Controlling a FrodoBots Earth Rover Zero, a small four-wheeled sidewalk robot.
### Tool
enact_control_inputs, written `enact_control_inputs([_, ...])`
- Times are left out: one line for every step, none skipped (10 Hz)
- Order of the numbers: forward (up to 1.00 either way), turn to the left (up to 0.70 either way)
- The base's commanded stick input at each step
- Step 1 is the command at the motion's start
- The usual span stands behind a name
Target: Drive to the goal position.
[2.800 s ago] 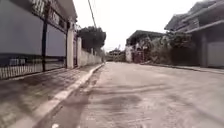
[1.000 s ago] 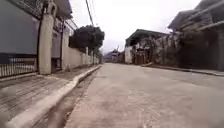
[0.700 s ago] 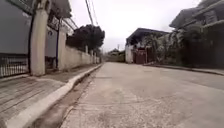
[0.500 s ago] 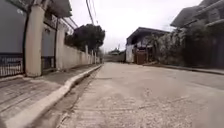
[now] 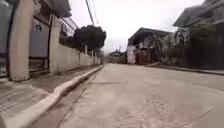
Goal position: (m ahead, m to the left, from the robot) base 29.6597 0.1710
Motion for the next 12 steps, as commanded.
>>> enact_control_inputs([1.0,0.0])
enact_control_inputs([1.0,0.0])
enact_control_inputs([1.0,0.0])
enact_control_inputs([1.0,0.0])
enact_control_inputs([1.0,0.0])
enact_control_inputs([1.0,0.0])
enact_control_inputs([1.0,0.0])
enact_control_inputs([1.0,0.0])
enact_control_inputs([1.0,0.0])
enact_control_inputs([1.0,0.0])
enact_control_inputs([1.0,0.0])
enact_control_inputs([1.0,0.0])
